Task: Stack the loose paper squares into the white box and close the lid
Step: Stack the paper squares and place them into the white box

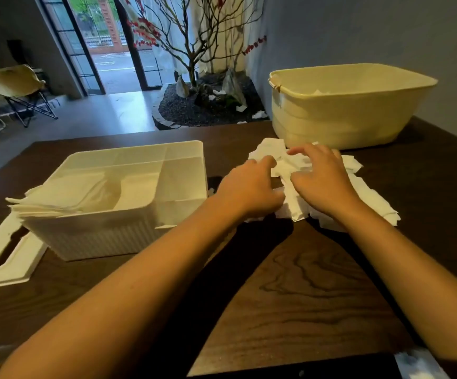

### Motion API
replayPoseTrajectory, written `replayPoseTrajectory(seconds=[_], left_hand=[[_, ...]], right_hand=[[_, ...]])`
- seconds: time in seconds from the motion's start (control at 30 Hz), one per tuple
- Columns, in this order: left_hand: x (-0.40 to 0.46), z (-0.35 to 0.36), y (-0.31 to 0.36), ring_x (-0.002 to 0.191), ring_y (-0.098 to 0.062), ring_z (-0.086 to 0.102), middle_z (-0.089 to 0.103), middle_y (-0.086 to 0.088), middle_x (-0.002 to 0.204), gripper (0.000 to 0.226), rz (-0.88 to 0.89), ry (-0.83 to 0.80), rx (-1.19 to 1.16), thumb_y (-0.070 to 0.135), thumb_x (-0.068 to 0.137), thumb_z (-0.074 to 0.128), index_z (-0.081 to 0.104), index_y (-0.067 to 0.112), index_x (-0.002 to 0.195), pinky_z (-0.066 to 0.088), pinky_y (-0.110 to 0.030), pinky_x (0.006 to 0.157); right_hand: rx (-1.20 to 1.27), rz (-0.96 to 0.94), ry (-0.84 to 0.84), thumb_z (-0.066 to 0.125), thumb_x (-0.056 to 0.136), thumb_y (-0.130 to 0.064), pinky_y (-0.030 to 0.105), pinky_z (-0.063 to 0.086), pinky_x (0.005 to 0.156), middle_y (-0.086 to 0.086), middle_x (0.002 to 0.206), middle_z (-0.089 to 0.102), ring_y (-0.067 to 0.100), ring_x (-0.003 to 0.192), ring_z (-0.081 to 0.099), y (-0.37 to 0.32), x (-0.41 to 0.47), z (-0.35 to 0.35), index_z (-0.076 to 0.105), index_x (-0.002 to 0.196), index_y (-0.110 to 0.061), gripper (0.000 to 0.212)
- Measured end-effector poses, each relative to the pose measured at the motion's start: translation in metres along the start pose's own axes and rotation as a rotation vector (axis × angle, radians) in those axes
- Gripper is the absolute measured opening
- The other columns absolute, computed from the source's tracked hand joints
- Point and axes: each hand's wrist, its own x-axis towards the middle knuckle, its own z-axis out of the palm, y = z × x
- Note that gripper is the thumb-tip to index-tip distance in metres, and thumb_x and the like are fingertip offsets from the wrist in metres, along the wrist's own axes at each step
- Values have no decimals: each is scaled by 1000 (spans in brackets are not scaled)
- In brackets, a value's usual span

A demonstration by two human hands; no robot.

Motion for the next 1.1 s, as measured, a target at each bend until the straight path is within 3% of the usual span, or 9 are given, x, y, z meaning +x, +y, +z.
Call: replayPoseTrajectory(seconds=[0.1,0.2,0.37,0.47,0.6,0.7,0.83,0.93,1.1], left_hand=[[15,34,1,143,-35,32,29,-11,159,90,25,-105,80,71,84,59,18,37,157,32,-53,114],[20,54,0,148,-35,21,21,-9,163,92,40,-57,138,83,82,47,15,42,158,18,-58,117],[23,68,-5,137,-20,32,44,2,148,62,62,158,11,69,90,49,47,36,142,16,-44,112],[18,64,-4,133,-19,35,47,2,144,65,37,187,-139,50,88,60,37,35,147,15,-39,108],[16,64,-9,128,-14,39,49,8,139,69,59,229,-373,44,87,59,30,50,149,18,-33,103],[21,67,-17,129,-13,45,56,16,130,30,24,279,-520,30,96,61,61,49,120,23,-41,114],[20,62,-19,102,-2,54,58,18,101,37,-113,527,-781,1,90,50,61,36,83,49,-39,95],[19,55,-15,85,5,56,60,17,92,13,-137,490,-864,22,101,50,60,28,95,44,-22,75],[18,60,-12,95,4,53,49,33,94,42,-15,213,-615,50,92,60,42,48,130,45,-46,105]], right_hand=[[-252,61,-238,64,81,-19,47,23,114,1,158,20,25,145,14,19,10,-12,40,142,-42,69],[-282,125,-484,70,80,-24,50,25,114,2,162,14,29,148,13,31,13,-18,22,152,-46,89],[-241,70,-291,64,87,-18,42,41,106,-2,145,47,23,134,40,38,15,-16,45,142,-38,61],[-39,46,-202,63,88,-11,41,55,87,-6,121,62,16,105,58,39,10,-14,58,127,-38,48],[311,62,-260,66,91,-20,15,53,63,-16,100,64,2,88,63,36,9,-20,61,113,-44,32],[412,101,-285,62,92,-21,15,48,58,-4,105,65,10,91,65,34,8,-25,65,115,-39,30],[417,142,-273,54,91,-5,25,59,65,-11,106,64,6,89,63,29,5,-24,66,104,-41,41],[323,130,-240,47,86,6,35,58,84,-14,112,61,8,102,60,28,3,-21,64,113,-40,56],[224,23,-295,58,94,-15,38,55,87,-20,106,68,2,100,62,28,1,-15,64,121,-37,35]])
